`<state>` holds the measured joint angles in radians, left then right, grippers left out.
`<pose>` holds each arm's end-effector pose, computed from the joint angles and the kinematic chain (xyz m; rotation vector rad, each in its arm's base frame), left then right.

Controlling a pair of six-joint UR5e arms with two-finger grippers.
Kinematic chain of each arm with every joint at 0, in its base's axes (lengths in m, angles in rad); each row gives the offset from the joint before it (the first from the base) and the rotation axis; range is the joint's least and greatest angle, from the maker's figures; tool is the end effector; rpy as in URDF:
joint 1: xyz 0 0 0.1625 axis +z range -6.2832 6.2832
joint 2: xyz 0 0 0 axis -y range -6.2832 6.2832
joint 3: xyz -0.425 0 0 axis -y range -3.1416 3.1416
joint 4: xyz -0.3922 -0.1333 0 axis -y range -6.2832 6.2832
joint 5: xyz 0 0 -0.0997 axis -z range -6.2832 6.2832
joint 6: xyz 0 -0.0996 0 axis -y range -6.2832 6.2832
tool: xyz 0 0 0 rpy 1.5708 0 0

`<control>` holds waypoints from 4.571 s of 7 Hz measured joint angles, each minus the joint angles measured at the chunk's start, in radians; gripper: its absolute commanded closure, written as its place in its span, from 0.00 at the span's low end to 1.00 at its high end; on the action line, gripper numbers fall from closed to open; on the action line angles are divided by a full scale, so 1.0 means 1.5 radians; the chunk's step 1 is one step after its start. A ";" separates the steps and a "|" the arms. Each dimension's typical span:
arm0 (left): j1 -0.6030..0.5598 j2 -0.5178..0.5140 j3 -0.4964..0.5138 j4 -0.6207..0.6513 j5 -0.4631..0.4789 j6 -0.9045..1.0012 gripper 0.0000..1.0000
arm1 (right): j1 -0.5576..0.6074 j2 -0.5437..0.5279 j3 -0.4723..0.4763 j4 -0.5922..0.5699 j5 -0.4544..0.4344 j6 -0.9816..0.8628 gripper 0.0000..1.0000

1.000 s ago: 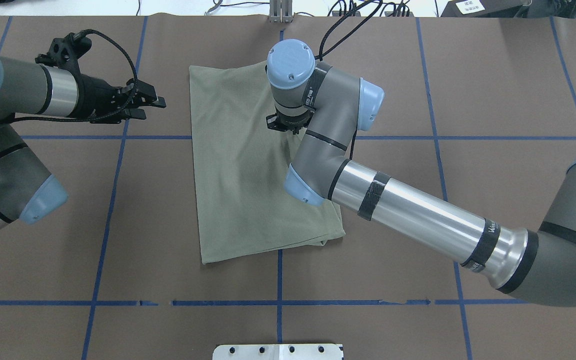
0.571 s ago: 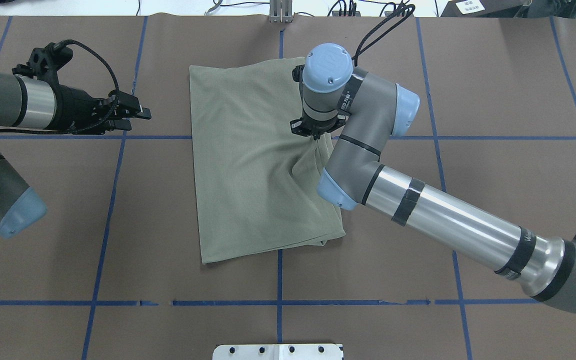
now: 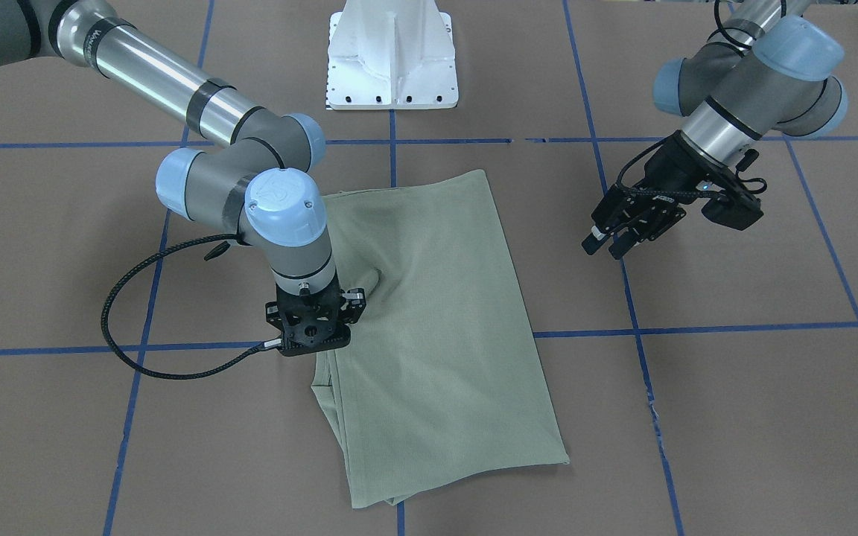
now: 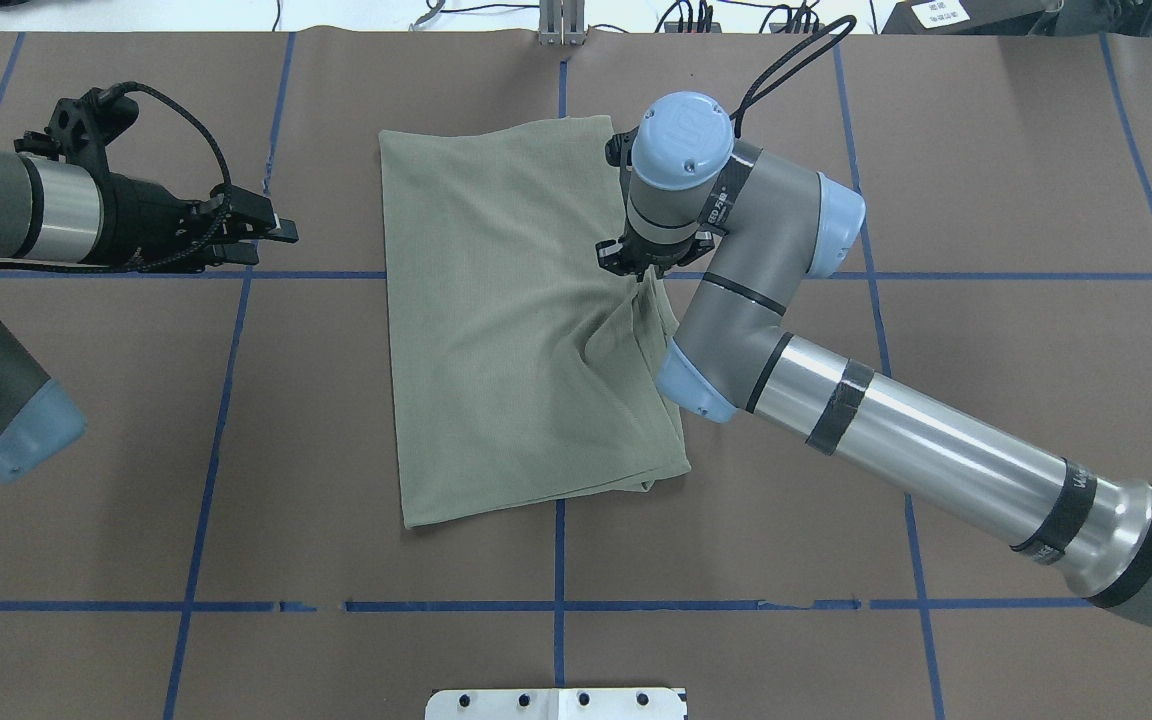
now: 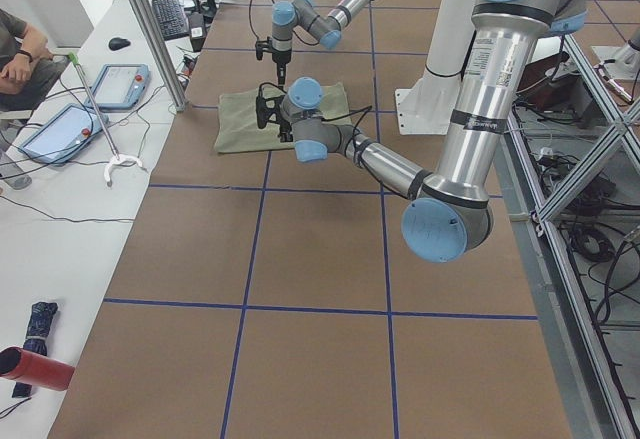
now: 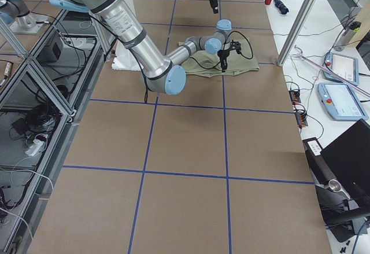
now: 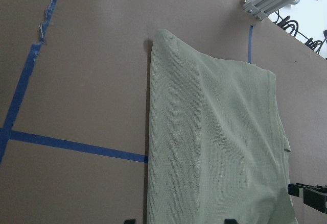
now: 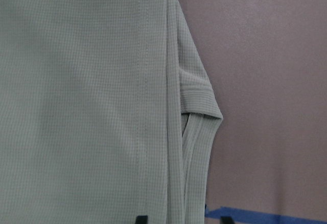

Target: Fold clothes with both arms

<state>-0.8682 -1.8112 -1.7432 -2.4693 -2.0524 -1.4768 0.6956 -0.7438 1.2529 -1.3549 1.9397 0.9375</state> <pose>0.3027 -0.4924 0.3442 0.2310 1.3293 -0.3386 -0.5452 -0.5820 0.2625 0.1643 -0.7811 -0.0747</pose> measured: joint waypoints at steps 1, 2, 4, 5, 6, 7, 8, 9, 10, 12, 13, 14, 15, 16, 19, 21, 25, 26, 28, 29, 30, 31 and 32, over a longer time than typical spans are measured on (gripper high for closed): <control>0.000 0.000 -0.003 0.003 0.000 0.000 0.35 | -0.001 -0.024 0.043 0.000 0.011 0.046 0.00; 0.000 0.000 -0.006 0.007 0.000 0.000 0.35 | -0.014 -0.067 0.112 0.002 0.006 0.142 0.00; 0.000 0.001 -0.007 0.010 0.000 0.000 0.35 | -0.077 -0.154 0.255 0.003 -0.066 0.364 0.01; 0.000 0.001 -0.008 0.010 0.000 0.000 0.35 | -0.118 -0.189 0.306 0.003 -0.115 0.463 0.02; -0.001 0.001 -0.008 0.010 0.000 0.000 0.35 | -0.154 -0.209 0.333 0.003 -0.156 0.548 0.02; -0.001 0.001 -0.008 0.010 0.000 0.000 0.35 | -0.181 -0.217 0.342 0.003 -0.184 0.624 0.02; 0.000 0.002 -0.008 0.010 0.001 0.000 0.35 | -0.198 -0.219 0.342 0.003 -0.201 0.682 0.02; 0.000 0.003 -0.008 0.010 0.001 0.000 0.35 | -0.210 -0.221 0.341 0.003 -0.209 0.716 0.02; 0.000 0.004 -0.008 0.010 0.001 0.000 0.35 | -0.219 -0.224 0.340 0.002 -0.213 0.730 0.02; 0.000 0.004 -0.008 0.010 0.002 0.000 0.35 | -0.229 -0.228 0.333 0.003 -0.214 0.736 0.02; 0.000 0.004 -0.008 0.010 0.003 0.000 0.35 | -0.231 -0.228 0.326 0.003 -0.214 0.736 0.03; 0.000 0.005 -0.009 0.010 0.003 0.000 0.35 | -0.231 -0.228 0.322 0.003 -0.214 0.735 0.04; 0.000 0.005 -0.009 0.010 0.003 0.000 0.35 | -0.232 -0.226 0.320 0.003 -0.213 0.736 0.08; 0.000 0.005 -0.009 0.010 0.003 0.000 0.35 | -0.232 -0.226 0.318 0.003 -0.213 0.736 0.23; 0.000 0.005 -0.009 0.010 0.003 0.000 0.35 | -0.233 -0.224 0.315 0.003 -0.213 0.738 0.90; 0.000 0.006 -0.009 0.010 0.003 0.000 0.35 | -0.233 -0.223 0.313 0.003 -0.213 0.738 1.00; -0.002 0.006 -0.009 0.010 0.002 0.000 0.35 | -0.218 -0.219 0.311 0.003 -0.211 0.736 1.00; -0.002 0.006 -0.009 0.010 0.002 0.000 0.35 | -0.211 -0.218 0.315 0.003 -0.209 0.737 1.00; -0.003 0.010 -0.014 0.010 0.003 0.000 0.35 | -0.209 -0.214 0.313 0.003 -0.208 0.741 1.00; -0.002 0.014 -0.018 0.010 0.002 0.000 0.35 | -0.209 -0.213 0.310 0.003 -0.209 0.746 1.00; -0.002 0.016 -0.022 0.011 0.002 -0.001 0.35 | -0.209 -0.213 0.313 0.002 -0.209 0.749 1.00; -0.002 0.016 -0.026 0.012 0.003 -0.003 0.35 | -0.208 -0.216 0.326 -0.002 -0.208 0.750 1.00; 0.000 0.018 -0.031 0.013 0.004 -0.007 0.35 | -0.210 -0.225 0.347 -0.005 -0.207 0.753 1.00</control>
<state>-0.8686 -1.7842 -1.7893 -2.4500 -2.0463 -1.4876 0.3809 -1.0813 1.7733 -1.3625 1.6286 2.0671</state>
